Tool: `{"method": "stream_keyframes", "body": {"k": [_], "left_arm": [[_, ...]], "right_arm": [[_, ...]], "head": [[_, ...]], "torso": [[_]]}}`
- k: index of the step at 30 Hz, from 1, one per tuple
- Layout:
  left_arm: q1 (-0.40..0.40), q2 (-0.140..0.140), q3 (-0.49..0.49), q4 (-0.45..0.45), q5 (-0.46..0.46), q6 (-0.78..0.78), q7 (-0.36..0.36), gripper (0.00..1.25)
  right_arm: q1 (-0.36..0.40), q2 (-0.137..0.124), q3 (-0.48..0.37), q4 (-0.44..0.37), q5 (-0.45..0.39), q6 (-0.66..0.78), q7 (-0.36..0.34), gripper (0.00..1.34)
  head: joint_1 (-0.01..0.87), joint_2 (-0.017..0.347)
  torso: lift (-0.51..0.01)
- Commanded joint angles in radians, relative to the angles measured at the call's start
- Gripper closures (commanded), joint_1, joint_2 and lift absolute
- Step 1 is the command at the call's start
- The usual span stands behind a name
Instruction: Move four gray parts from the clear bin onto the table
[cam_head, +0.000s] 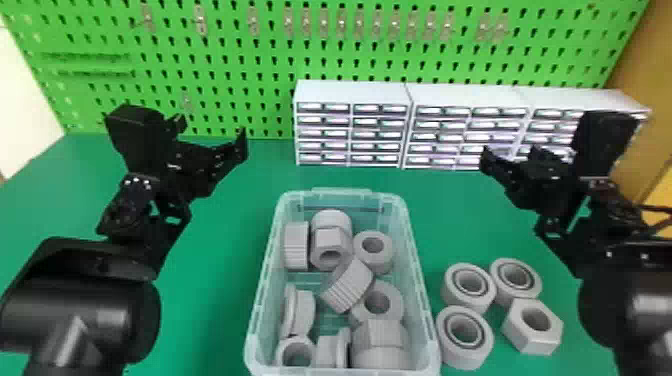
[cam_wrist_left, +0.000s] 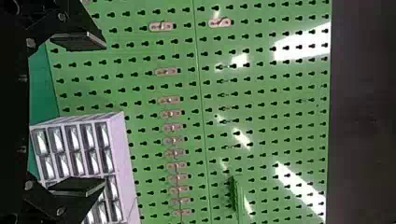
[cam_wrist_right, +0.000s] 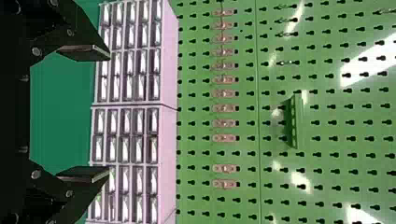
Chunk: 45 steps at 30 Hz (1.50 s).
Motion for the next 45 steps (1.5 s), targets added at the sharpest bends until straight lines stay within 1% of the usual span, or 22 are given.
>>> {"method": "stream_keyframes", "body": {"k": [1,4,10,13,17,23,26,31,34,39,45], "left_arm": [[-0.001,0.001,0.013,-0.004,-0.009,0.000,0.000,0.24],[0.010,0.000,0.022,-0.007,-0.007,-0.009,0.003,0.24],[0.015,0.000,0.050,-0.022,-0.009,-0.014,0.008,0.24],[0.009,0.001,0.052,-0.022,-0.009,-0.018,0.008,0.24],[0.019,0.000,0.064,-0.028,-0.009,-0.032,0.009,0.24],[0.015,0.000,0.069,-0.030,-0.011,-0.034,0.015,0.24],[0.012,0.000,0.070,-0.030,-0.011,-0.035,0.015,0.24],[0.029,-0.008,0.070,-0.030,-0.011,-0.035,0.023,0.24],[0.021,-0.006,0.070,-0.027,-0.014,-0.035,0.023,0.24],[0.035,-0.008,0.078,-0.016,0.017,-0.035,0.026,0.24],[0.036,-0.009,0.078,-0.016,0.017,-0.035,0.028,0.24]], "right_arm": [[0.009,-0.006,-0.007,0.000,-0.015,-0.028,0.000,0.40],[0.009,-0.009,-0.007,0.003,-0.021,-0.052,0.001,0.40],[-0.008,-0.029,-0.013,-0.007,-0.044,-0.058,0.001,0.40],[0.008,-0.029,-0.039,-0.029,-0.062,-0.060,0.001,0.40],[0.020,-0.028,-0.061,-0.060,-0.066,-0.058,0.001,0.40],[0.037,-0.015,-0.084,-0.081,-0.066,-0.058,0.001,0.40],[0.044,-0.011,-0.079,-0.081,-0.066,-0.058,0.001,0.40],[0.044,-0.015,-0.062,-0.083,-0.062,-0.058,0.001,0.40],[0.047,-0.009,-0.064,-0.083,-0.062,-0.058,0.001,0.40],[0.064,-0.014,-0.059,-0.084,-0.061,-0.057,0.001,0.40],[0.064,-0.009,-0.056,-0.084,-0.059,-0.051,0.001,0.40]], "head": [[0.678,0.034],[0.678,0.034],[0.678,0.034],[0.678,0.034],[0.678,0.034],[0.678,0.034],[0.678,0.034],[0.678,0.034],[0.678,0.034],[0.678,0.034],[0.678,0.034]], "torso": [[-0.050],[-0.050],[-0.050],[-0.050],[-0.050],[-0.050],[-0.050],[-0.050],[-0.050],[-0.050],[-0.050]]}}
